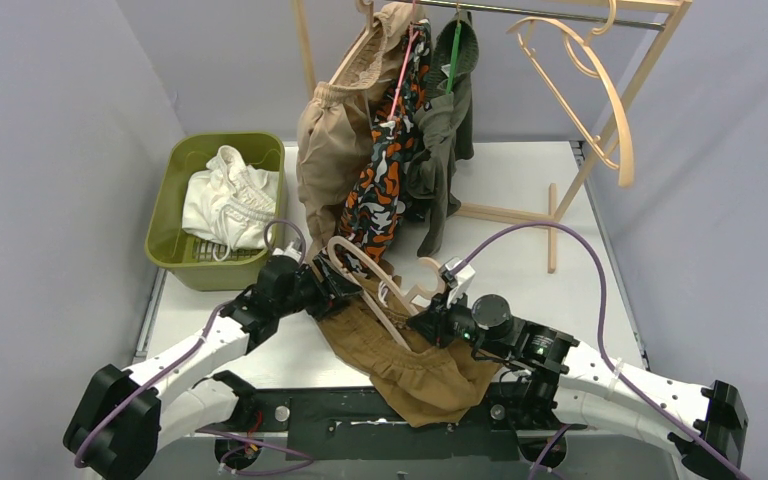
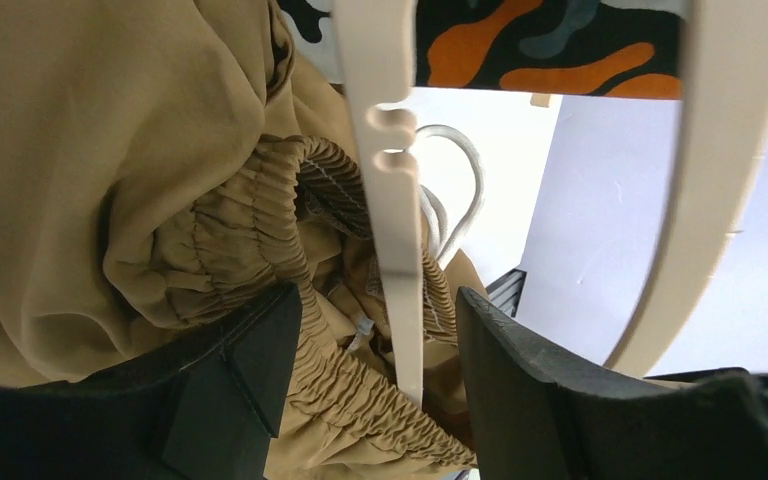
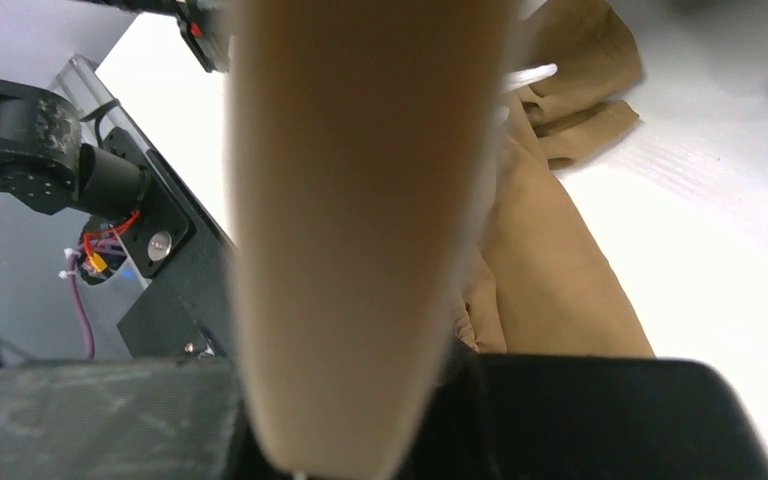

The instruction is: Remove the shorts from the hanger

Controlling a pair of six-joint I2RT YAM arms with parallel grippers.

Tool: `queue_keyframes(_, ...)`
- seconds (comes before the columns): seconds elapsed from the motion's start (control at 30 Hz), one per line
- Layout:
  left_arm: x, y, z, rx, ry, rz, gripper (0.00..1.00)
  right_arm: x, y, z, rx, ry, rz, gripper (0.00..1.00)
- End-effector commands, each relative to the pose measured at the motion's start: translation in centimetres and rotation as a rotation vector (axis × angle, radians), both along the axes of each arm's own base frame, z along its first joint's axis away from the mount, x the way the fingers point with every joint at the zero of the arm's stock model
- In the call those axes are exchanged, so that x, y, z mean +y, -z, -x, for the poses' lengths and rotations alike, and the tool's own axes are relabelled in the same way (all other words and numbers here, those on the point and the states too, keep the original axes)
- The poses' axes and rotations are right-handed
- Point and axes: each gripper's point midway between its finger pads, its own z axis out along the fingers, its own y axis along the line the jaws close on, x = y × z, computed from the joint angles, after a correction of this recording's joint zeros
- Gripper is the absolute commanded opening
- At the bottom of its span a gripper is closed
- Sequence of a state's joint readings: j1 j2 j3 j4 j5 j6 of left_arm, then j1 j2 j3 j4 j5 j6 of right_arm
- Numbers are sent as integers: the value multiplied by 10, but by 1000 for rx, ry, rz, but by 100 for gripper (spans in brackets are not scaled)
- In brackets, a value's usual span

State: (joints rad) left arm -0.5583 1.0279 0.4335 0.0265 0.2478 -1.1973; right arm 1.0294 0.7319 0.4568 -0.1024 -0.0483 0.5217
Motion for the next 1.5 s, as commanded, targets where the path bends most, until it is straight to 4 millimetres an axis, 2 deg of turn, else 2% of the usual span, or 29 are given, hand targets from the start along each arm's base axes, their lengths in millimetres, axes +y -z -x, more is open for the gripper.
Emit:
queue_keyframes(0.0,-16,-20,-6,-61,31,100,56,12,-36,-8,-62,23,-146,0)
queue_keyframes(0.1,-22,-14,-2,-55,84,96,55,9,-26,-6,-31,28,-126,0)
queue_keyframes(0.2,-27,-20,-2,-75,97,117,54,10,-23,-2,-17,13,-123,0)
queue_keyframes(0.3,-29,-35,-9,-131,76,149,54,19,-34,2,-52,-44,-165,0)
queue_keyframes(0.4,-26,-35,-16,-117,46,117,52,28,-48,2,-114,-87,-216,0)
queue_keyframes(0.5,-26,-36,-23,-131,40,83,45,31,-56,-1,-164,-112,-187,0)
queue_keyframes(0.57,-24,-38,-26,-138,17,90,32,31,-53,1,-167,-143,-135,0)
queue_keyframes(0.67,-20,-41,-26,-161,-15,113,26,33,-49,9,-149,-197,-103,0)
queue_keyframes(0.8,-13,-38,-25,-152,-65,145,6,37,-52,10,-137,-199,-137,0)
queue_keyframes(0.9,-8,-38,-25,-158,-85,135,0,39,-45,5,-126,-178,-119,0)
queue_keyframes(1.0,-5,-43,-27,-171,-101,144,0,38,-42,-7,-114,-113,-104,0)
queue_keyframes(1.03,-4,-45,-27,-180,-103,144,3,39,-42,-9,-114,-103,-101,0)
queue_keyframes(1.13,-1,-45,-28,-178,-123,138,20,39,-45,-13,-99,-80,-97,0)
queue_keyframes(1.2,0,-45,-28,-174,-123,156,25,38,-47,-14,-90,-69,-99,0)
queue_keyframes(1.3,-1,-47,-27,-170,-117,168,26,37,-62,-15,-84,-45,-155,0)
queue_keyframes(1.37,-3,-55,-28,-198,-114,197,26,39,-72,-13,-92,-52,-215,0)
queue_keyframes(1.47,-9,-67,-28,-239,-86,248,14,37,-68,-14,-78,-41,-201,0)
